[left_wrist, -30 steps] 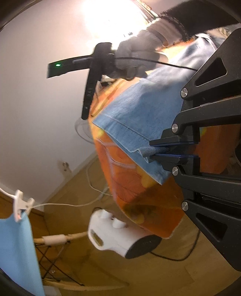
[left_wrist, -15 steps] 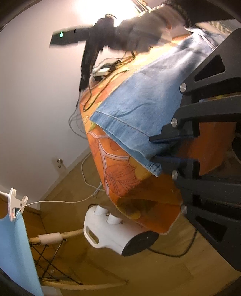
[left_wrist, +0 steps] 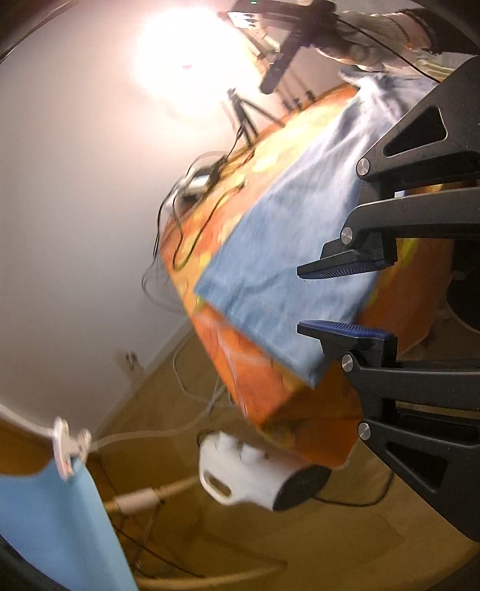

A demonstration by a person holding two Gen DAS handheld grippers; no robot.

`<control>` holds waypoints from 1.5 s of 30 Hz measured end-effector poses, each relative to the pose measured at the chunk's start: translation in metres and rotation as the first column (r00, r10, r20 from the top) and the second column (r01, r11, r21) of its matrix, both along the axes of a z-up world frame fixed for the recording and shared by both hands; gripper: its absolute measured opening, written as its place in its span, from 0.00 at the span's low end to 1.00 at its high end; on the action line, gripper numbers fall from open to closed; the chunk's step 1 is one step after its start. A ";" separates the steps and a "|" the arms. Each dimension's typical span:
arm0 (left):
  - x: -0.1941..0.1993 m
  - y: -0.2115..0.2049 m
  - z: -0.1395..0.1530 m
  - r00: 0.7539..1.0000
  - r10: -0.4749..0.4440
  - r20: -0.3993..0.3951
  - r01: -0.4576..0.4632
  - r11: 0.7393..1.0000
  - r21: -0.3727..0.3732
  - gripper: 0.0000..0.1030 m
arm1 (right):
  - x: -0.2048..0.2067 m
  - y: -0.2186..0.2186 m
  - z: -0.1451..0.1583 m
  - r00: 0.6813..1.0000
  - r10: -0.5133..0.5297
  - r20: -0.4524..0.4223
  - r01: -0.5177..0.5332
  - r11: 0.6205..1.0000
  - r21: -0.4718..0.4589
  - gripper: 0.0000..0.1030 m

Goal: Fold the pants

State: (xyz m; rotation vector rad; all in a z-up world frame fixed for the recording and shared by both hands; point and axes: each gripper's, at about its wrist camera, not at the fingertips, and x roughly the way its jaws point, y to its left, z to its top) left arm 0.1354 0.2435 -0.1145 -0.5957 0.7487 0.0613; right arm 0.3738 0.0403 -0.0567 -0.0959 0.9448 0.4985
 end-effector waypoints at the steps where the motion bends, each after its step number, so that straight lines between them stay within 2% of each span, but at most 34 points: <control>1: 0.002 -0.007 0.004 1.000 -0.020 0.011 0.020 1.000 -0.005 0.21 | -0.008 -0.010 0.004 1.000 -0.019 0.001 0.019 1.000 -0.005 0.60; 5: 0.015 -0.039 0.018 0.993 -0.111 0.042 0.111 0.994 -0.010 0.21 | -0.044 -0.063 0.023 0.993 -0.114 0.024 0.115 0.993 -0.028 0.62; 8: 0.028 -0.072 0.026 0.979 -0.196 0.056 0.197 0.980 -0.004 0.21 | -0.068 -0.102 0.035 0.983 -0.182 0.039 0.184 0.982 -0.041 0.63; 11: 0.042 -0.109 0.031 0.956 -0.288 0.057 0.289 0.957 -0.002 0.21 | -0.092 -0.145 0.047 0.965 -0.256 0.049 0.259 0.965 -0.050 0.64; 13: 0.049 -0.132 0.033 0.937 -0.345 0.058 0.346 0.938 -0.001 0.26 | -0.106 -0.174 0.053 0.950 -0.307 0.053 0.310 0.949 -0.058 0.66; 15: 0.057 -0.158 0.034 0.914 -0.401 0.057 0.402 0.916 0.000 0.31 | -0.117 -0.205 0.058 0.928 -0.367 0.058 0.371 0.926 -0.065 0.68; 17: 0.065 -0.184 0.032 0.890 -0.454 0.047 0.454 0.891 -0.003 0.31 | -0.127 -0.232 0.061 0.905 -0.422 0.053 0.424 0.903 -0.062 0.70; 21: 0.082 -0.232 0.019 0.843 -0.538 0.010 0.538 0.842 -0.032 0.31 | -0.141 -0.294 0.057 0.843 -0.538 0.011 0.538 0.842 -0.047 0.71; 27: 0.098 -0.295 -0.004 0.777 -0.628 -0.047 0.624 0.778 -0.078 0.32 | -0.150 -0.385 0.035 0.722 -0.690 -0.046 0.689 0.724 -0.043 0.71; 28: 0.099 -0.302 -0.006 0.768 -0.639 -0.054 0.634 0.769 -0.081 0.35 | -0.150 -0.397 0.031 0.704 -0.709 -0.053 0.707 0.706 -0.042 0.71; 29: 0.099 -0.311 -0.009 0.757 -0.651 -0.061 0.646 0.759 -0.079 0.42 | -0.148 -0.413 0.027 0.679 -0.731 -0.066 0.730 0.682 -0.039 0.71; 30: 0.099 -0.320 -0.013 0.745 -0.664 -0.067 0.660 0.748 -0.075 0.43 | -0.146 -0.423 0.024 0.661 -0.747 -0.075 0.747 0.664 -0.035 0.71; 31: 0.099 -0.327 -0.016 0.732 -0.676 -0.077 0.673 0.736 -0.069 0.44 | -0.142 -0.442 0.020 0.629 -0.772 -0.091 0.773 0.634 -0.027 0.71; 36: 0.099 -0.352 -0.025 0.687 -0.715 -0.127 0.719 0.695 -0.023 0.44 | -0.113 -0.503 0.000 0.529 -0.837 -0.142 0.844 0.536 -0.015 0.71; 39: 0.100 -0.362 -0.029 0.672 -0.725 -0.151 0.734 0.679 0.011 0.44 | -0.093 -0.524 -0.009 0.493 -0.854 -0.167 0.867 0.499 0.007 0.71; 42: 0.101 -0.369 -0.032 0.662 -0.732 -0.164 0.745 0.666 0.034 0.44 | -0.066 -0.533 -0.017 0.477 -0.860 -0.180 0.875 0.484 0.006 0.71; 45: 0.101 -0.374 -0.034 0.650 -0.739 -0.177 0.757 0.652 0.054 0.44 | -0.037 -0.540 -0.029 0.442 -0.872 -0.208 0.892 0.452 0.000 0.71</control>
